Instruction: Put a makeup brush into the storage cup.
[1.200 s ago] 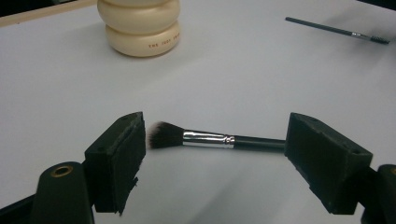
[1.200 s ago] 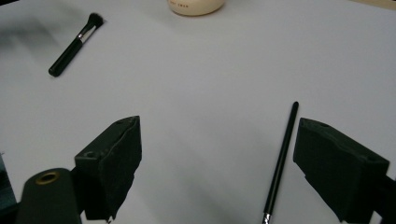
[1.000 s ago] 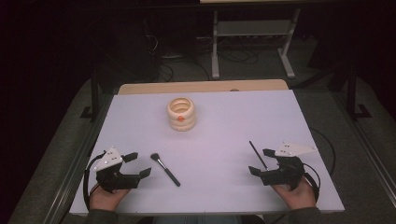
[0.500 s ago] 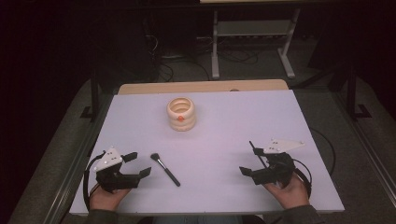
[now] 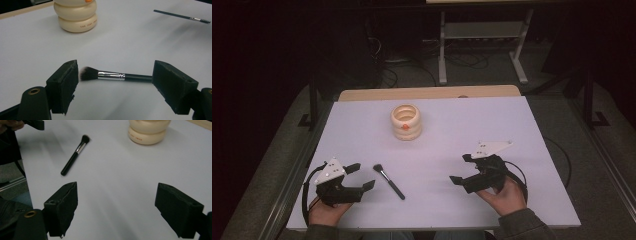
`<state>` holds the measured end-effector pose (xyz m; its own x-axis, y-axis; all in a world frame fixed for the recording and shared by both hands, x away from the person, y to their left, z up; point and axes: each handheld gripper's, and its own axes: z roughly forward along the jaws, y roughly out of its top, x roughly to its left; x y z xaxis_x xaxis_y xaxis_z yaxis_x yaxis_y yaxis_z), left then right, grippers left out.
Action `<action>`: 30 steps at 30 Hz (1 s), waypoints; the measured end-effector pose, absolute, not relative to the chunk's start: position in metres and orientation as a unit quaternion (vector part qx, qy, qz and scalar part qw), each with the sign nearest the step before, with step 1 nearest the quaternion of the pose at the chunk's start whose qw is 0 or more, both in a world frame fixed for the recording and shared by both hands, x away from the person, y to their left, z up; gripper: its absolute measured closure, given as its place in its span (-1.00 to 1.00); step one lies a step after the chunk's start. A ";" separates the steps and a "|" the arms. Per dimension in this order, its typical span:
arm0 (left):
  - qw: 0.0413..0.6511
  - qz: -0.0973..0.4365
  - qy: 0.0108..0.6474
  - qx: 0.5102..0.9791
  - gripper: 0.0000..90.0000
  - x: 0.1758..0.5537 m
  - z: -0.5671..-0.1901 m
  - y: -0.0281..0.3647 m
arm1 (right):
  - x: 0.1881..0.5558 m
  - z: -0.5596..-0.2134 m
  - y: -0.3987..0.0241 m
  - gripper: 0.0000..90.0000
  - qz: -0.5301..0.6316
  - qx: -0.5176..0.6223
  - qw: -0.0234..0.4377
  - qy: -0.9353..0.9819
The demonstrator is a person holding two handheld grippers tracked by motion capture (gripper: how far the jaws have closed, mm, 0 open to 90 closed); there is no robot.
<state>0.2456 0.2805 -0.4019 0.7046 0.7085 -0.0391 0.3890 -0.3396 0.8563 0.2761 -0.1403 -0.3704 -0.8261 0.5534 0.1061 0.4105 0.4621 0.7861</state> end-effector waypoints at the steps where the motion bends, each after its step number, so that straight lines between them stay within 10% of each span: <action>1: 0.461 0.173 0.343 0.800 -0.53 0.246 -0.402 0.280 | 0.277 -0.370 -0.137 -0.60 0.433 0.277 0.080 0.854; 30: 0.458 0.186 0.340 0.800 -0.54 0.247 -0.401 0.285 | 0.299 -0.362 -0.027 -0.40 0.367 0.252 0.027 0.895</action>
<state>0.2473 0.2852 -0.4009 0.6993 0.7147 -0.0151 0.3743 -0.3481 0.8595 0.2986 -0.0266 -0.3623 -0.8712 0.4716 0.1362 0.4315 0.6034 0.6706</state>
